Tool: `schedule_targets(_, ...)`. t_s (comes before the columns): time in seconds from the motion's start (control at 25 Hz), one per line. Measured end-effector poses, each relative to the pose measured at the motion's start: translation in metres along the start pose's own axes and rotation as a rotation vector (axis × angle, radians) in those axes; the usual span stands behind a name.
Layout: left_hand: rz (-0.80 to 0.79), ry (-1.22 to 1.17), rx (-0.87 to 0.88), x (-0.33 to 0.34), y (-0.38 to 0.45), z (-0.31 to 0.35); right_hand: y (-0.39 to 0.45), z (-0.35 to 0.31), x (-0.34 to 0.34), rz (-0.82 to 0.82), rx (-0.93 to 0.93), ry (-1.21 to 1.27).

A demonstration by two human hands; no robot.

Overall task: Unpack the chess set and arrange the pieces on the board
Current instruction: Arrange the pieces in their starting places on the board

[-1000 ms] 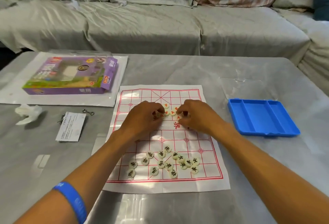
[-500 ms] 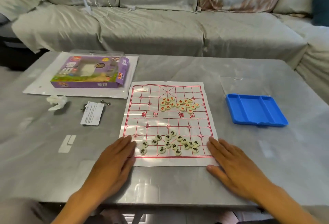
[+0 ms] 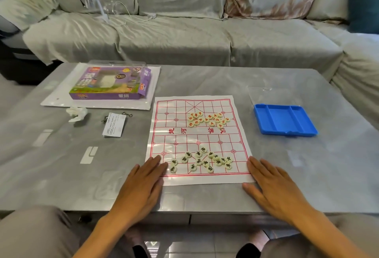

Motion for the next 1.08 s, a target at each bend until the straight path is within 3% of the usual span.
schedule_targets(0.16, 0.129, 0.045, 0.010, -0.017, 0.014, 0.015, 0.006, -0.024, -0.019, 0.249, -0.051, 0.106)
schedule_targets(0.32, 0.142, -0.077, 0.001, -0.012, 0.029, 0.025, 0.033, -0.059, -0.025, 0.297, -0.176, 0.231)
schedule_targets(0.6, 0.175, -0.154, -0.008, -0.006, 0.030, 0.012, 0.064, -0.052, -0.027, 0.282, -0.131, 0.315)
schedule_targets(0.8, -0.004, -0.090, -0.057, 0.000, 0.028, -0.001, 0.042, -0.028, -0.021, 0.222, 0.047, 0.360)
schedule_targets(1.08, -0.093, -0.070, -0.065, 0.003, 0.029, -0.009, 0.037, -0.031, -0.020, 0.164, 0.039, 0.381)
Point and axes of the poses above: each hand's wrist, its own y-axis towards the middle knuckle, its own x-axis out of the palm, z = x × y, the point moved 6 cm from there along y, towards the middle knuckle, and after that the axes turned 4 degrees about y, right-handed, at the moved point
